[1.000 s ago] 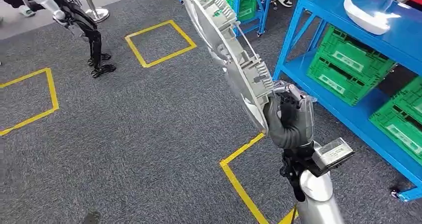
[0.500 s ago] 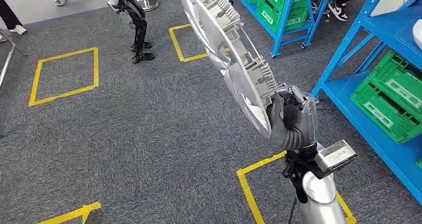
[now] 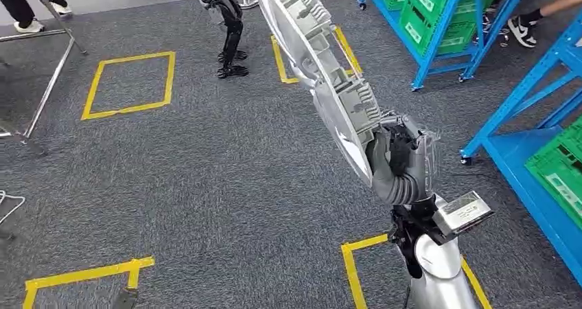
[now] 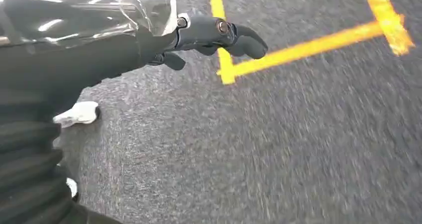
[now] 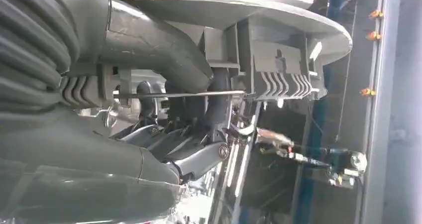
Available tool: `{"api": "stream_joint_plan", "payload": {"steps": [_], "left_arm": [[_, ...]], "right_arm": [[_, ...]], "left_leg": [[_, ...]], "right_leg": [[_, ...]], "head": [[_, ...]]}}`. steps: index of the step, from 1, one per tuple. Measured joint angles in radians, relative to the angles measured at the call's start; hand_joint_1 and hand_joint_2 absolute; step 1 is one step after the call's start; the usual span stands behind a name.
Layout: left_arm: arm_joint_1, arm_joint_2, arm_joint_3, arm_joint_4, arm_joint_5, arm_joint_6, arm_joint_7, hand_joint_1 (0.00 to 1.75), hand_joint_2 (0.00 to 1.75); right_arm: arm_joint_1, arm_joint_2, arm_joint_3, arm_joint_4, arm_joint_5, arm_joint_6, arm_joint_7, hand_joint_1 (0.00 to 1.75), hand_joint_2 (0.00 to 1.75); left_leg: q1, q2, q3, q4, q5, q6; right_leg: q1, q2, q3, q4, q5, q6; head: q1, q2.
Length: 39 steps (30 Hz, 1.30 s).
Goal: Take the parts from the cabinet and place them on the table.
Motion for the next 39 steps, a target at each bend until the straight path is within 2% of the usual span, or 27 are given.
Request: {"api": "stream_joint_plan", "payload": {"steps": [1, 2, 3, 6, 8, 9, 10, 11, 12, 13, 15, 16, 17, 18, 20, 22, 23, 25, 26, 27, 30, 31, 32, 34, 36, 37, 39], "left_arm": [[0.004, -0.002, 0.0, -0.002, 0.0, -0.003, 0.003, 0.0, 1.75], [0.002, -0.007, -0.002, -0.003, 0.003, -0.006, 0.003, 0.0, 1.75], [-0.002, -0.008, -0.003, -0.003, 0.005, -0.011, 0.004, 0.0, 1.75], [-0.003, -0.016, -0.009, -0.002, 0.006, -0.014, 0.005, 0.0, 1.75], [0.003, -0.02, -0.01, -0.001, 0.007, -0.016, 0.006, 0.0, 1.75], [0.006, -0.021, -0.01, -0.001, 0.008, -0.016, 0.006, 0.0, 1.75], [0.008, -0.022, -0.01, -0.001, 0.008, -0.016, 0.006, 0.0, 1.75], [0.011, -0.019, -0.01, -0.001, 0.008, -0.016, 0.006, 0.0, 1.75], [0.01, -0.014, -0.01, -0.002, 0.008, -0.015, 0.006, 0.0, 1.75], [0.012, -0.015, -0.011, -0.001, 0.008, -0.015, 0.006, 0.0, 1.75], [0.021, -0.015, -0.011, 0.0, 0.008, -0.016, 0.006, 0.0, 1.75], [0.022, -0.016, -0.012, 0.0, 0.008, -0.016, 0.007, 0.0, 1.75], [0.02, -0.018, -0.014, 0.0, 0.008, -0.016, 0.007, 0.0, 1.75], [0.016, -0.017, -0.014, 0.0, 0.008, -0.016, 0.006, 0.0, 1.75], [0.013, -0.018, -0.015, 0.0, 0.008, -0.016, 0.006, 0.0, 1.75], [0.013, -0.021, -0.018, 0.0, 0.007, -0.016, 0.006, 0.0, 1.75], [0.014, -0.02, -0.019, 0.0, 0.008, -0.016, 0.006, 0.0, 1.75], [0.014, -0.019, -0.021, 0.0, 0.008, -0.016, 0.006, 0.0, 1.75], [0.012, -0.018, -0.024, 0.0, 0.008, -0.016, 0.006, 0.0, 1.75], [0.01, -0.016, -0.024, 0.0, 0.007, -0.016, 0.006, 0.0, 1.75], [0.012, -0.011, -0.026, 0.0, 0.008, -0.016, 0.006, 0.0, 1.75], [0.013, -0.011, -0.026, 0.0, 0.008, -0.015, 0.006, 0.0, 1.75], [0.016, -0.014, -0.026, 0.0, 0.008, -0.015, 0.006, 0.0, 1.75], [0.008, -0.015, -0.028, 0.0, 0.008, -0.016, 0.006, 0.0, 1.75], [0.005, -0.016, -0.03, 0.0, 0.007, -0.016, 0.006, 0.0, 1.75], [0.007, -0.016, -0.03, 0.0, 0.007, -0.017, 0.006, 0.0, 1.75], [0.01, -0.02, -0.03, 0.0, 0.007, -0.019, 0.007, 0.0, 1.75]], "right_arm": [[0.001, 0.0, -0.001, -0.003, 0.0, 0.0, 0.003, 1.75, 1.75], [-0.001, -0.001, -0.002, -0.002, 0.001, 0.001, 0.005, 1.75, 1.75], [-0.004, -0.003, -0.003, -0.002, 0.0, 0.001, 0.003, 1.75, 1.75], [-0.001, -0.009, -0.006, -0.002, -0.001, 0.0, 0.003, 1.75, 1.75], [0.003, -0.011, -0.005, -0.002, -0.001, 0.001, 0.005, 1.75, 1.75], [0.003, -0.011, -0.005, -0.002, -0.001, 0.001, 0.005, 1.75, 1.75], [0.001, -0.011, -0.005, -0.002, 0.0, 0.001, 0.005, 1.75, 1.75], [0.001, -0.013, -0.006, 0.001, -0.001, 0.001, 0.005, 1.75, 1.75], [0.0, -0.011, -0.005, 0.001, -0.001, 0.001, 0.005, 1.75, 1.75], [0.002, -0.013, -0.006, -0.002, 0.0, 0.001, 0.005, 1.75, 1.75], [0.001, -0.009, -0.006, -0.003, -0.001, 0.002, 0.006, 1.75, 1.75], [0.001, -0.009, -0.006, -0.003, 0.0, 0.002, 0.006, 1.75, 1.75], [0.003, -0.008, -0.006, -0.003, 0.0, 0.002, 0.006, 1.75, 1.75], [0.004, -0.007, -0.007, -0.005, 0.0, 0.002, 0.006, 1.75, 1.75], [0.004, -0.006, -0.01, -0.006, 0.0, 0.001, 0.005, 1.75, 1.75], [0.006, -0.006, -0.01, -0.006, 0.0, 0.001, 0.005, 1.75, 1.75], [0.007, -0.006, -0.01, -0.006, 0.0, 0.001, 0.005, 1.75, 1.75], [0.008, -0.005, -0.008, -0.008, 0.0, 0.002, 0.005, 1.75, 1.75], [0.008, -0.005, -0.008, -0.011, 0.0, 0.002, 0.005, 1.75, 1.75], [0.008, -0.005, -0.008, -0.013, 0.0, 0.002, 0.005, 1.75, 1.75], [0.007, -0.005, -0.009, -0.014, 0.001, 0.001, 0.005, 1.75, 1.75], [0.008, -0.005, -0.009, -0.015, 0.001, 0.001, 0.005, 1.75, 1.75], [0.009, -0.006, -0.01, -0.016, 0.003, 0.001, 0.005, 1.75, 1.75], [0.01, -0.006, -0.01, -0.017, 0.005, 0.001, 0.004, 1.75, 1.75], [0.013, -0.009, -0.015, -0.017, 0.005, 0.001, 0.003, 1.75, 1.75], [0.016, -0.01, -0.015, -0.017, 0.006, 0.001, 0.004, 1.75, 1.75], [0.02, -0.011, -0.016, -0.017, 0.008, 0.001, 0.004, 1.75, 1.75]], "left_leg": [[0.021, -0.013, 0.041, -0.044, 0.018, 0.003], [0.021, -0.028, 0.055, -0.063, 0.025, 0.004], [0.025, -0.042, 0.059, -0.064, 0.033, 0.009], [0.03, -0.094, 0.058, -0.061, 0.027, 0.0], [0.041, -0.13, 0.058, -0.049, 0.017, -0.016], [0.049, -0.149, 0.057, -0.035, 0.008, -0.028], [0.054, -0.164, 0.052, -0.015, -0.004, -0.043], [0.055, -0.176, 0.04, -0.001, -0.014, -0.056], [0.055, -0.183, 0.027, 0.026, -0.023, -0.064], [0.058, -0.192, 0.018, 0.022, -0.021, -0.066], [0.063, -0.212, 0.01, 0.022, -0.018, -0.071], [0.065, -0.178, 0.006, 0.031, -0.022, -0.074], [0.058, -0.114, -0.008, 0.061, -0.035, -0.079], [0.059, -0.076, -0.037, 0.121, -0.063, -0.082], [0.061, -0.052, -0.125, 0.285, -0.127, -0.081], [0.061, -0.052, -0.172, 0.355, -0.136, -0.079], [0.06, -0.052, -0.161, 0.318, -0.103, -0.072], [0.047, -0.037, -0.069, 0.134, -0.007, -0.05], [0.033, 0.005, -0.026, 0.058, 0.004, -0.038], [0.026, 0.016, -0.021, 0.05, -0.01, -0.036], [0.018, -0.011, -0.022, 0.041, -0.01, -0.026], [0.021, -0.024, -0.001, 0.017, -0.003, -0.02], [0.029, -0.035, 0.016, -0.002, 0.006, -0.02], [0.034, -0.053, 0.021, -0.006, 0.009, -0.012], [0.034, -0.083, 0.021, -0.005, 0.006, -0.01], [0.035, -0.098, 0.023, -0.004, 0.004, -0.011], [0.039, -0.126, 0.028, -0.001, -0.001, -0.018]], "right_leg": [[0.0, 0.016, 0.004, 0.001, -0.007, -0.002], [-0.001, 0.073, -0.008, 0.038, -0.02, -0.004], [-0.005, 0.114, -0.043, 0.11, -0.045, -0.006], [-0.022, 0.136, -0.158, 0.285, -0.089, 0.008], [-0.033, 0.136, -0.142, 0.214, -0.035, 0.044], [-0.041, 0.14, -0.106, 0.126, 0.011, 0.066], [-0.053, 0.163, -0.069, 0.04, 0.051, 0.085], [-0.048, 0.197, -0.074, 0.054, 0.044, 0.078], [-0.058, 0.218, -0.068, 0.035, 0.043, 0.067], [-0.049, 0.21, -0.074, 0.048, 0.04, 0.045], [-0.045, 0.189, -0.074, 0.049, 0.041, 0.031], [-0.048, 0.18, -0.07, 0.046, 0.041, 0.025], [-0.045, 0.169, -0.065, 0.044, 0.038, 0.019], [-0.04, 0.159, -0.061, 0.045, 0.035, 0.016], [-0.03, 0.133, -0.056, 0.045, 0.029, 0.008], [-0.023, 0.114, -0.053, 0.045, 0.023, 0.001], [-0.019, 0.104, -0.049, 0.045, 0.019, 0.0], [-0.013, 0.085, -0.035, 0.044, 0.009, 0.0], [-0.013, 0.075, -0.028, 0.041, 0.004, 0.0], [-0.005, 0.067, -0.027, 0.038, 0.002, 0.004], [-0.008, 0.041, -0.02, 0.027, -0.002, 0.012], [-0.004, 0.036, -0.009, 0.019, -0.005, 0.019], [-0.008, 0.067, -0.018, 0.037, -0.013, 0.019], [-0.011, 0.123, -0.079, 0.152, -0.056, 0.01], [-0.014, 0.135, -0.182, 0.315, -0.098, 0.013], [-0.016, 0.135, -0.206, 0.333, -0.091, 0.022], [-0.024, 0.136, -0.181, 0.235, -0.027, 0.049]], "head": [[0.0, 0.0], [0.004, 0.0], [0.005, 0.0], [0.006, 0.0], [0.006, 0.0], [0.006, 0.0], [0.006, 0.0], [0.008, 0.0], [0.015, 0.0], [0.015, 0.0], [0.014, 0.0], [0.013, 0.0], [0.008, 0.0], [0.006, 0.0], [0.006, 0.0], [0.006, 0.0], [0.006, 0.0], [0.006, 0.0], [0.006, 0.0], [0.008, 0.0], [0.006, 0.0], [0.006, 0.0], [0.009, 0.0], [0.011, 0.0], [0.012, 0.0], [0.013, 0.0], [0.013, 0.0]]}}
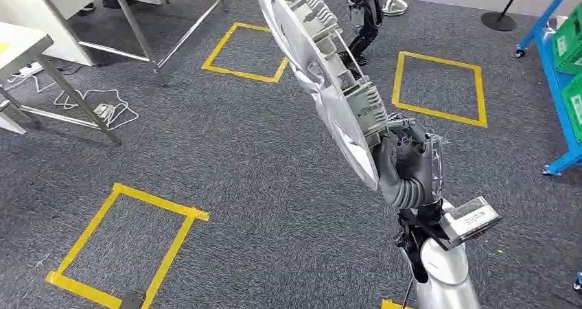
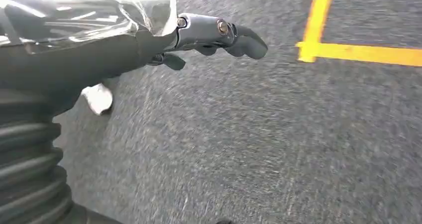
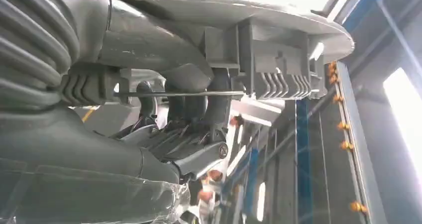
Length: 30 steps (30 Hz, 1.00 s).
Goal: Take the parts from the cabinet and place them on the table.
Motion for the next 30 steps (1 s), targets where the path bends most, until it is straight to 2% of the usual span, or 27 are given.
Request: {"api": "stream_joint_plan", "payload": {"steps": [1, 2, 3, 4, 5, 7, 8, 9, 10, 11, 12, 13, 14, 15, 16, 17, 18, 19, 21, 22, 23, 24, 25, 26, 30], "left_arm": [[0.0, 0.0, 0.0, 0.0, 0.0, -0.001, 0.0, 0.0, 1.75], [0.0, -0.001, -0.001, -0.001, 0.0, -0.003, 0.0, 0.0, 1.75], [0.001, 0.0, -0.001, -0.003, -0.001, -0.003, 0.0, 0.0, 1.75], [0.002, 0.001, -0.001, -0.006, -0.001, -0.004, 0.002, 0.0, 1.75], [0.005, 0.0, -0.001, -0.008, -0.001, -0.006, 0.002, 0.0, 1.75], [0.014, 0.0, -0.001, -0.008, 0.001, -0.009, 0.004, 0.0, 1.75], [0.017, 0.0, -0.001, -0.009, 0.002, -0.01, 0.006, 0.0, 1.75], [0.017, -0.001, -0.002, -0.01, 0.003, -0.009, 0.006, 0.0, 1.75], [0.015, 0.001, -0.002, -0.012, 0.004, -0.009, 0.006, 0.0, 1.75], [0.014, 0.001, -0.002, -0.013, 0.009, -0.009, 0.007, 0.0, 1.75], [0.015, 0.0, -0.002, -0.013, 0.01, -0.009, 0.008, 0.0, 1.75], [0.016, -0.001, -0.002, -0.013, 0.011, -0.01, 0.008, 0.0, 1.75], [0.017, -0.003, -0.002, -0.013, 0.013, -0.01, 0.009, 0.0, 1.75], [0.017, -0.003, -0.002, -0.013, 0.015, -0.01, 0.009, 0.0, 1.75], [0.017, -0.002, -0.002, -0.013, 0.017, -0.009, 0.01, 0.0, 1.75], [0.017, -0.002, -0.002, -0.015, 0.018, -0.009, 0.01, 0.0, 1.75], [0.015, 0.001, -0.002, -0.018, 0.02, -0.009, 0.01, 0.0, 1.75], [0.013, 0.0, -0.003, -0.018, 0.02, -0.009, 0.01, 0.0, 1.75], [0.015, 0.002, -0.003, -0.021, 0.022, -0.009, 0.011, 0.0, 1.75], [0.019, 0.005, -0.003, -0.022, 0.022, -0.009, 0.011, 0.0, 1.75], [0.023, 0.005, -0.003, -0.024, 0.022, -0.009, 0.011, 0.0, 1.75], [0.023, 0.001, -0.003, -0.024, 0.023, -0.009, 0.012, 0.0, 1.75], [0.02, 0.001, -0.003, -0.024, 0.023, -0.009, 0.012, 0.0, 1.75], [0.016, 0.002, -0.003, -0.024, 0.023, -0.009, 0.012, 0.0, 1.75], [0.016, 0.002, -0.003, -0.024, 0.023, -0.009, 0.012, 0.0, 1.75]], "right_arm": [[0.0, 0.0, -0.001, 0.0, 0.001, 0.0, 0.0, 1.75, 1.75], [0.0, 0.0, -0.003, 0.0, 0.002, 0.0, 0.0, 1.75, 1.75], [0.0, 0.0, -0.004, 0.001, 0.001, 0.0, 0.0, 1.75, 1.75], [0.0, 0.0, -0.004, 0.0, 0.003, 0.0, -0.002, 1.75, 1.75], [0.001, 0.001, -0.004, 0.0, 0.004, 0.0, -0.002, 1.75, 1.75], [0.0, 0.004, -0.003, 0.0, 0.005, 0.001, -0.002, 1.75, 1.75], [-0.002, 0.008, -0.003, 0.0, 0.005, 0.002, -0.002, 1.75, 1.75], [-0.003, 0.011, -0.003, 0.0, 0.007, 0.002, -0.001, 1.75, 1.75], [-0.003, 0.012, -0.003, 0.0, 0.007, 0.002, -0.001, 1.75, 1.75], [-0.004, 0.012, -0.006, 0.0, 0.007, 0.002, -0.002, 1.75, 1.75], [-0.004, 0.012, -0.006, 0.0, 0.007, 0.003, -0.002, 1.75, 1.75], [-0.004, 0.012, -0.006, 0.0, 0.007, 0.004, -0.002, 1.75, 1.75], [-0.004, 0.012, -0.006, 0.001, 0.007, 0.005, -0.002, 1.75, 1.75], [-0.004, 0.012, -0.006, 0.001, 0.007, 0.007, -0.002, 1.75, 1.75], [-0.004, 0.014, -0.005, 0.001, 0.007, 0.008, -0.002, 1.75, 1.75], [-0.004, 0.017, -0.005, 0.001, 0.007, 0.008, -0.002, 1.75, 1.75], [-0.004, 0.018, -0.005, 0.001, 0.007, 0.008, -0.002, 1.75, 1.75], [-0.006, 0.018, -0.005, 0.001, 0.007, 0.008, -0.002, 1.75, 1.75], [-0.006, 0.018, -0.005, 0.001, 0.007, 0.008, -0.002, 1.75, 1.75], [-0.007, 0.02, -0.005, 0.001, 0.007, 0.008, -0.002, 1.75, 1.75], [-0.006, 0.022, -0.005, 0.0, 0.007, 0.009, -0.002, 1.75, 1.75], [-0.008, 0.021, -0.004, 0.002, 0.007, 0.01, -0.002, 1.75, 1.75], [-0.01, 0.02, -0.004, 0.002, 0.007, 0.009, -0.003, 1.75, 1.75], [-0.01, 0.018, -0.005, 0.002, 0.005, 0.009, -0.006, 1.75, 1.75], [-0.01, 0.018, -0.005, 0.002, 0.005, 0.009, -0.006, 1.75, 1.75]], "left_leg": [[0.004, -0.016, 0.002, 0.007, -0.005, -0.007], [0.007, -0.028, 0.001, 0.016, -0.013, -0.015], [0.001, -0.039, -0.004, 0.025, -0.021, -0.025], [0.004, -0.045, -0.008, 0.033, -0.026, -0.028], [0.004, -0.049, -0.01, 0.03, -0.024, -0.031], [0.009, -0.056, -0.013, 0.027, -0.024, -0.036], [0.01, -0.033, -0.02, 0.039, -0.034, -0.041], [0.006, 0.01, -0.033, 0.07, -0.051, -0.047], [0.008, 0.033, -0.052, 0.11, -0.071, -0.051], [0.013, 0.062, -0.107, 0.218, -0.116, -0.056], [0.015, 0.07, -0.15, 0.294, -0.14, -0.058], [0.017, 0.072, -0.174, 0.329, -0.142, -0.059], [0.018, 0.072, -0.176, 0.318, -0.125, -0.058], [0.018, 0.074, -0.155, 0.266, -0.09, -0.055], [0.017, 0.08, -0.107, 0.172, -0.042, -0.048], [0.01, 0.102, -0.059, 0.085, -0.004, -0.038], [-0.004, 0.15, -0.032, 0.039, -0.013, -0.029], [-0.008, 0.146, -0.032, 0.034, -0.014, -0.025], [-0.011, 0.123, -0.036, 0.033, -0.017, -0.018], [-0.013, 0.113, -0.031, 0.022, -0.015, -0.01], [0.003, 0.103, 0.004, -0.012, 0.002, -0.003], [0.0, 0.097, 0.016, -0.023, 0.007, -0.001], [0.001, 0.089, 0.02, -0.025, 0.009, 0.002], [0.003, 0.082, 0.02, -0.025, 0.008, 0.003], [0.003, 0.082, 0.02, -0.025, 0.008, 0.003]], "right_leg": [[-0.006, 0.007, 0.042, -0.103, 0.051, 0.016], [-0.013, 0.031, 0.078, -0.188, 0.088, 0.026], [-0.007, 0.047, 0.079, -0.189, 0.089, 0.013], [-0.009, 0.041, 0.088, -0.197, 0.09, -0.004], [-0.003, 0.035, 0.088, -0.196, 0.091, -0.016], [0.0, 0.024, 0.09, -0.197, 0.091, -0.028], [-0.006, 0.016, 0.095, -0.201, 0.091, -0.035], [-0.006, 0.01, 0.099, -0.202, 0.088, -0.043], [-0.004, 0.005, 0.1, -0.202, 0.086, -0.046], [0.001, -0.006, 0.103, -0.202, 0.082, -0.052], [0.003, -0.018, 0.105, -0.202, 0.079, -0.055], [0.004, -0.025, 0.106, -0.202, 0.078, -0.057], [0.006, -0.034, 0.108, -0.202, 0.075, -0.056], [0.008, -0.042, 0.111, -0.202, 0.072, -0.056], [0.01, -0.052, 0.117, -0.202, 0.068, -0.055], [0.012, -0.061, 0.123, -0.202, 0.065, -0.055], [0.013, -0.07, 0.129, -0.204, 0.061, -0.052], [0.021, -0.078, 0.128, -0.205, 0.057, -0.046], [0.014, -0.099, 0.133, -0.211, 0.053, -0.038], [0.016, -0.107, 0.142, -0.22, 0.054, -0.034], [0.019, -0.102, 0.143, -0.219, 0.048, -0.03], [0.015, -0.06, 0.139, -0.195, 0.04, -0.032], [0.013, -0.027, 0.11, -0.137, 0.017, -0.037], [0.012, -0.01, 0.073, -0.071, -0.005, -0.041], [0.012, -0.01, 0.073, -0.071, -0.005, -0.041]], "head": [[0.0, 0.0], [0.002, 0.0], [0.002, 0.0], [0.001, 0.0], [0.0, 0.0], [0.001, 0.0], [0.001, 0.0], [-0.007, 0.0], [-0.01, 0.0], [-0.009, 0.0], [-0.01, 0.0], [-0.01, 0.0], [-0.01, 0.0], [-0.01, 0.0], [-0.01, 0.0], [-0.01, 0.0], [-0.009, 0.0], [-0.009, 0.0], [-0.009, 0.0], [-0.01, 0.0], [-0.01, 0.0], [-0.005, 0.0], [-0.005, 0.0], [-0.002, 0.0], [-0.002, 0.0]]}}
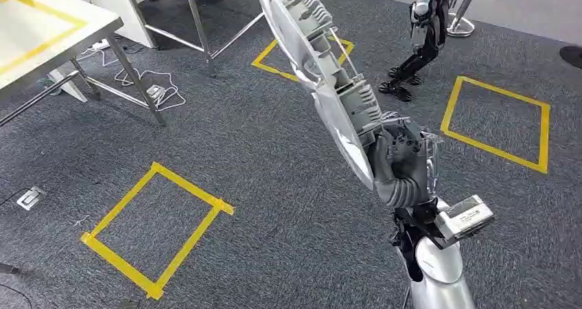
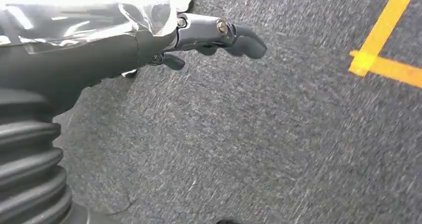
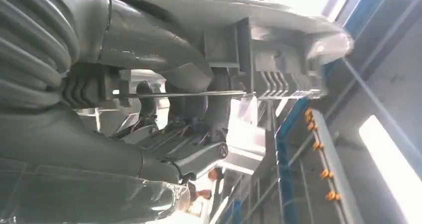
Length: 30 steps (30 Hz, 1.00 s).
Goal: Take the parts from the cabinet and place them on the table.
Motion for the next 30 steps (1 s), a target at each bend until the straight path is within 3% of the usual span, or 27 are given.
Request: {"api": "stream_joint_plan", "payload": {"steps": [2, 3, 4, 5, 6, 7, 9, 10, 11, 12, 14, 15, 16, 17, 18, 20, 21, 24, 25, 26, 27, 30], "left_arm": [[-0.001, 0.0, 0.0, 0.0, 0.0, 0.0, 0.0, 0.0, 1.75], [-0.001, -0.002, -0.001, 0.0, 0.0, 0.0, 0.0, 0.0, 1.75], [0.002, -0.003, -0.001, 0.0, 0.0, 0.0, 0.0, 0.0, 1.75], [0.003, -0.005, -0.001, 0.0, 0.0, 0.0, 0.0, 0.0, 1.75], [0.003, -0.001, -0.003, 0.0, 0.0, 0.0, 0.0, 0.0, 1.75], [0.005, -0.001, -0.003, 0.0, 0.0, 0.0, 0.0, 0.0, 1.75], [0.01, -0.002, -0.003, 0.0, 0.001, 0.0, 0.001, 0.0, 1.75], [0.009, -0.001, -0.003, 0.0, 0.001, 0.0, 0.001, 0.0, 1.75], [0.009, -0.003, -0.004, 0.0, 0.001, 0.0, 0.001, 0.0, 1.75], [0.008, -0.002, -0.004, 0.0, 0.001, 0.0, 0.001, 0.0, 1.75], [0.008, -0.001, -0.004, 0.0, 0.001, 0.0, 0.001, 0.0, 1.75], [0.008, -0.002, -0.005, 0.0, 0.001, 0.0, 0.001, 0.0, 1.75], [0.008, -0.003, -0.005, 0.0, 0.001, 0.0, 0.001, 0.0, 1.75], [0.008, -0.003, -0.005, 0.0, 0.002, 0.0, 0.001, 0.0, 1.75], [0.008, -0.002, -0.005, 0.0, 0.002, 0.0, 0.001, 0.0, 1.75], [0.007, 0.001, -0.005, 0.0, 0.002, 0.0, 0.001, 0.0, 1.75], [0.005, 0.006, -0.006, 0.0, 0.003, -0.001, 0.001, 0.0, 1.75], [0.006, 0.01, -0.007, 0.0, 0.005, 0.0, 0.001, 0.0, 1.75], [0.006, 0.011, -0.007, -0.001, 0.005, 0.0, 0.001, 0.0, 1.75], [0.007, 0.008, -0.008, -0.001, 0.005, 0.0, 0.001, 0.0, 1.75], [0.004, 0.005, -0.008, -0.001, 0.005, 0.0, 0.001, 0.0, 1.75], [0.002, 0.003, -0.01, -0.001, 0.005, -0.001, 0.001, 0.0, 1.75]], "right_arm": [[0.0, -0.001, 0.0, 0.0, 0.0, 0.0, -0.001, 1.75, 1.75], [0.001, -0.005, 0.0, 0.002, -0.001, 0.0, -0.003, 1.75, 1.75], [0.002, -0.006, 0.0, 0.004, -0.001, 0.0, -0.003, 1.75, 1.75], [0.004, -0.008, 0.0, 0.005, -0.001, 0.0, -0.003, 1.75, 1.75], [0.0, -0.008, 0.0, 0.007, -0.001, 0.0, -0.004, 1.75, 1.75], [0.0, -0.009, 0.0, 0.007, -0.002, 0.0, -0.006, 1.75, 1.75], [0.001, -0.009, 0.0, 0.008, -0.002, 0.0, -0.006, 1.75, 1.75], [0.001, -0.009, 0.0, 0.008, -0.002, 0.0, -0.006, 1.75, 1.75], [0.0, -0.008, 0.0, 0.008, -0.002, 0.0, -0.006, 1.75, 1.75], [0.0, -0.008, -0.001, 0.008, -0.005, -0.001, -0.007, 1.75, 1.75], [0.001, -0.008, -0.001, 0.008, -0.006, -0.001, -0.01, 1.75, 1.75], [0.001, -0.008, -0.001, 0.008, -0.006, -0.001, -0.01, 1.75, 1.75], [0.003, -0.008, -0.001, 0.008, -0.006, -0.001, -0.009, 1.75, 1.75], [0.005, -0.008, 0.0, 0.008, -0.006, -0.001, -0.01, 1.75, 1.75], [0.005, -0.008, 0.0, 0.008, -0.007, -0.001, -0.01, 1.75, 1.75], [0.004, -0.007, 0.0, 0.008, -0.007, -0.001, -0.01, 1.75, 1.75], [0.005, -0.007, 0.0, 0.008, -0.007, -0.001, -0.01, 1.75, 1.75], [0.005, -0.006, 0.0, 0.008, -0.007, -0.001, -0.01, 1.75, 1.75], [0.004, -0.006, 0.0, 0.007, -0.007, -0.001, -0.01, 1.75, 1.75], [0.006, -0.007, 0.0, 0.006, -0.007, -0.001, -0.01, 1.75, 1.75], [0.004, -0.008, 0.001, 0.006, -0.007, -0.001, -0.01, 1.75, 1.75], [0.005, -0.011, 0.001, 0.008, -0.01, -0.001, -0.011, 1.75, 1.75]], "left_leg": [[0.0, -0.003, 0.0, 0.0, 0.0, 0.0], [0.0, -0.023, 0.001, 0.001, -0.005, 0.001], [0.0, -0.032, 0.004, 0.001, -0.007, -0.001], [0.004, -0.046, 0.009, 0.005, -0.013, -0.009], [0.002, -0.062, 0.0, 0.039, -0.041, -0.035], [0.002, -0.062, -0.002, 0.039, -0.043, -0.037], [0.007, -0.061, -0.001, 0.038, -0.045, -0.041], [0.01, -0.059, -0.002, 0.042, -0.052, -0.046], [0.009, -0.039, -0.011, 0.06, -0.064, -0.051], [0.01, -0.024, -0.03, 0.108, -0.091, -0.057], [0.015, -0.013, -0.111, 0.267, -0.16, -0.063], [0.016, -0.012, -0.151, 0.337, -0.182, -0.064], [0.016, -0.011, -0.169, 0.361, -0.174, -0.063], [0.016, -0.011, -0.161, 0.331, -0.145, -0.06], [0.015, -0.011, -0.128, 0.257, -0.1, -0.056], [0.006, -0.007, -0.038, 0.071, -0.016, -0.031], [0.001, 0.002, -0.026, 0.05, -0.037, -0.026], [-0.009, 0.0, -0.027, 0.043, -0.037, -0.016], [-0.009, -0.002, -0.015, 0.024, -0.031, -0.007], [0.004, -0.003, 0.014, -0.004, -0.012, -0.008], [0.003, -0.004, 0.022, -0.016, -0.007, 0.003], [0.003, -0.01, 0.022, -0.015, -0.008, 0.002]], "right_leg": [[-0.001, 0.002, -0.011, 0.02, -0.006, 0.0], [-0.004, 0.009, -0.1, 0.15, -0.033, 0.007], [-0.008, 0.009, -0.108, 0.141, -0.017, 0.019], [-0.016, 0.009, -0.067, 0.029, 0.045, 0.044], [-0.02, 0.013, 0.016, -0.146, 0.116, 0.044], [-0.017, 0.012, 0.012, -0.139, 0.116, 0.029], [-0.012, 0.013, 0.009, -0.139, 0.114, 0.017], [-0.022, 0.013, 0.013, -0.143, 0.115, 0.009], [-0.02, 0.012, 0.017, -0.143, 0.112, 0.005], [-0.019, 0.012, 0.02, -0.143, 0.11, 0.0], [-0.015, 0.011, 0.021, -0.143, 0.107, -0.004], [-0.013, 0.011, 0.021, -0.143, 0.106, -0.005], [-0.011, 0.011, 0.022, -0.142, 0.105, -0.006], [-0.009, 0.011, 0.024, -0.142, 0.104, -0.007], [-0.007, 0.011, 0.028, -0.143, 0.103, -0.008], [-0.006, 0.011, 0.036, -0.144, 0.099, -0.008], [-0.004, 0.01, 0.036, -0.146, 0.099, -0.006], [-0.009, 0.009, 0.036, -0.152, 0.1, 0.009], [-0.004, 0.008, 0.044, -0.162, 0.102, 0.017], [-0.006, 0.006, 0.04, -0.15, 0.096, 0.015], [-0.004, 0.009, 0.021, -0.106, 0.072, 0.008], [-0.007, 0.01, -0.093, 0.11, -0.005, 0.002]], "head": [[0.0, 0.0], [-0.001, 0.0], [-0.001, 0.0], [0.0, 0.0], [0.002, 0.0], [0.0, 0.0], [-0.001, 0.0], [-0.002, 0.0], [-0.002, 0.0], [-0.008, 0.0], [-0.007, 0.0], [-0.007, 0.0], [-0.007, 0.0], [-0.007, 0.0], [-0.007, 0.0], [-0.007, 0.0], [-0.005, 0.0], [-0.007, 0.0], [-0.008, 0.0], [-0.006, 0.0], [-0.004, 0.0], [-0.003, 0.0]]}}
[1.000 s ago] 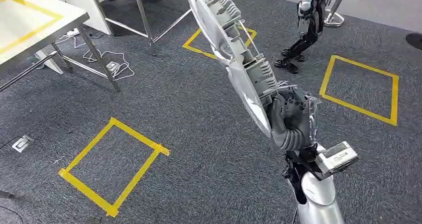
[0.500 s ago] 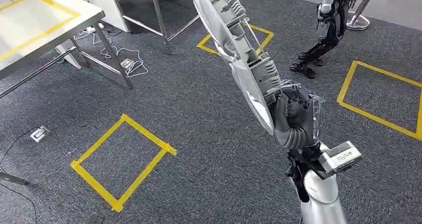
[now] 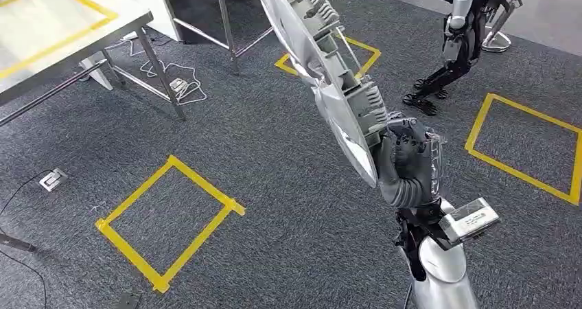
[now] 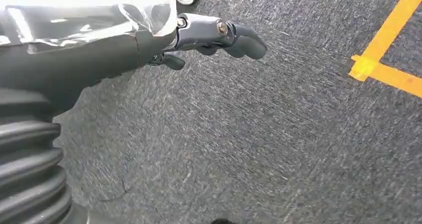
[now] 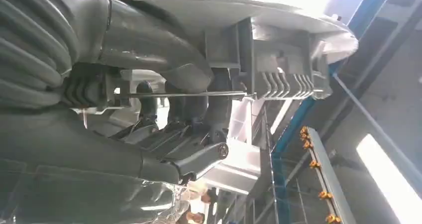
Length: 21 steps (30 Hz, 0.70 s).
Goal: Take the parts from the cabinet and place them on the table.
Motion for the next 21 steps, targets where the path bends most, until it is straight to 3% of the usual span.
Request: {"api": "stream_joint_plan", "payload": {"steps": [1, 2, 4, 5, 7, 8, 10, 12, 13, 15, 16, 17, 18, 20, 21], "left_arm": [[0.001, -0.001, 0.0, 0.0, 0.0, 0.0, 0.0, 0.0, 1.75], [0.002, -0.002, 0.0, 0.0, 0.0, 0.0, 0.0, 0.0, 1.75], [0.002, -0.004, 0.0, 0.0, 0.0, 0.0, 0.0, 0.0, 1.75], [0.002, -0.005, -0.001, 0.0, 0.0, 0.0, 0.0, 0.0, 1.75], [0.002, -0.003, -0.001, 0.0, 0.0, -0.001, 0.0, 0.0, 1.75], [0.003, -0.003, -0.001, 0.0, 0.0, -0.001, 0.0, 0.0, 1.75], [0.004, -0.004, -0.001, 0.0, 0.0, -0.001, 0.0, 0.0, 1.75], [0.003, -0.004, -0.001, 0.0, 0.002, 0.0, 0.0, 0.0, 1.75], [0.002, -0.003, -0.001, 0.0, 0.003, 0.0, 0.0, 0.0, 1.75], [0.003, -0.004, -0.001, 0.0, 0.005, -0.001, 0.0, 0.0, 1.75], [0.004, -0.005, 0.0, 0.002, 0.006, -0.001, 0.0, 0.0, 1.75], [0.005, -0.006, 0.0, 0.003, 0.01, -0.001, 0.0, 0.0, 1.75], [0.005, -0.007, 0.0, 0.003, 0.015, -0.001, 0.0, 0.0, 1.75], [0.005, -0.006, 0.001, 0.003, 0.018, 0.0, 0.0, 0.0, 1.75], [0.007, -0.006, 0.002, 0.002, 0.022, 0.0, 0.0, 0.0, 1.75]], "right_arm": [[0.001, -0.001, 0.0, 0.0, 0.0, 0.0, 0.0, 1.75, 1.75], [0.002, -0.002, 0.001, 0.002, 0.0, 0.0, 0.001, 1.75, 1.75], [0.001, -0.003, 0.002, 0.002, -0.001, 0.0, 0.002, 1.75, 1.75], [-0.001, -0.004, 0.002, 0.002, 0.0, 0.0, 0.002, 1.75, 1.75], [-0.002, -0.003, 0.002, 0.002, -0.001, 0.0, 0.002, 1.75, 1.75], [-0.002, -0.003, 0.002, 0.002, -0.002, 0.0, 0.003, 1.75, 1.75], [-0.002, -0.003, 0.003, 0.002, -0.003, 0.0, 0.003, 1.75, 1.75], [-0.005, 0.0, 0.004, 0.002, -0.003, 0.0, 0.003, 1.75, 1.75], [-0.005, 0.002, 0.005, 0.002, -0.003, 0.0, 0.003, 1.75, 1.75], [-0.007, 0.002, 0.007, 0.003, -0.004, 0.005, 0.003, 1.75, 1.75], [-0.007, 0.002, 0.008, 0.003, -0.005, 0.006, 0.003, 1.75, 1.75], [-0.007, 0.002, 0.01, 0.005, -0.006, 0.012, 0.005, 1.75, 1.75], [-0.007, 0.002, 0.014, 0.006, -0.007, 0.016, 0.005, 1.75, 1.75], [-0.012, 0.002, 0.022, 0.009, -0.011, 0.024, 0.005, 1.75, 1.75], [-0.018, 0.002, 0.025, 0.01, -0.013, 0.027, 0.005, 1.75, 1.75]], "left_leg": [[0.0, -0.002, 0.0, 0.001, -0.001, -0.002], [0.0, -0.005, 0.0, 0.002, -0.003, -0.004], [0.002, -0.014, 0.001, 0.01, -0.009, -0.012], [0.003, -0.017, 0.0, 0.019, -0.016, -0.018], [-0.005, -0.02, -0.009, 0.039, -0.031, -0.032], [-0.005, -0.019, -0.01, 0.038, -0.031, -0.034], [-0.001, -0.018, -0.01, 0.039, -0.034, -0.037], [0.002, -0.012, -0.022, 0.074, -0.062, -0.049], [0.005, -0.009, -0.05, 0.135, -0.098, -0.055], [0.009, -0.005, -0.135, 0.301, -0.17, -0.063], [0.011, -0.003, -0.166, 0.356, -0.18, -0.064], [0.013, -0.003, -0.174, 0.36, -0.167, -0.064], [0.013, -0.003, -0.159, 0.316, -0.13, -0.061], [0.011, -0.003, -0.076, 0.137, -0.033, -0.049], [0.005, -0.002, -0.037, 0.055, -0.007, -0.035]], "right_leg": [[0.0, 0.0, -0.025, 0.039, -0.005, 0.006], [-0.001, 0.0, -0.023, 0.02, 0.011, 0.016], [-0.005, 0.0, 0.053, -0.144, 0.082, 0.041], [-0.007, 0.0, 0.1, -0.237, 0.114, 0.048], [-0.005, 0.002, 0.119, -0.269, 0.124, 0.023], [-0.001, 0.002, 0.118, -0.267, 0.123, 0.014], [0.0, 0.002, 0.118, -0.268, 0.124, 0.003], [-0.008, 0.002, 0.124, -0.27, 0.122, -0.005], [-0.007, 0.002, 0.125, -0.27, 0.121, -0.008], [-0.005, 0.002, 0.125, -0.27, 0.119, -0.01], [-0.004, 0.002, 0.125, -0.27, 0.118, -0.011], [-0.003, 0.002, 0.126, -0.27, 0.118, -0.012], [-0.001, 0.003, 0.127, -0.27, 0.117, -0.012], [0.001, 0.003, 0.134, -0.27, 0.116, -0.012], [0.0, 0.003, 0.135, -0.272, 0.116, -0.013]], "head": [[0.0, 0.0], [0.0, 0.0], [0.0, 0.0], [0.0, 0.0], [-0.002, 0.0], [-0.002, 0.0], [-0.001, 0.0], [-0.003, 0.0], [-0.005, 0.0], [-0.005, 0.0], [-0.005, 0.0], [-0.005, 0.0], [-0.005, 0.0], [-0.005, 0.0], [-0.005, 0.0]]}}
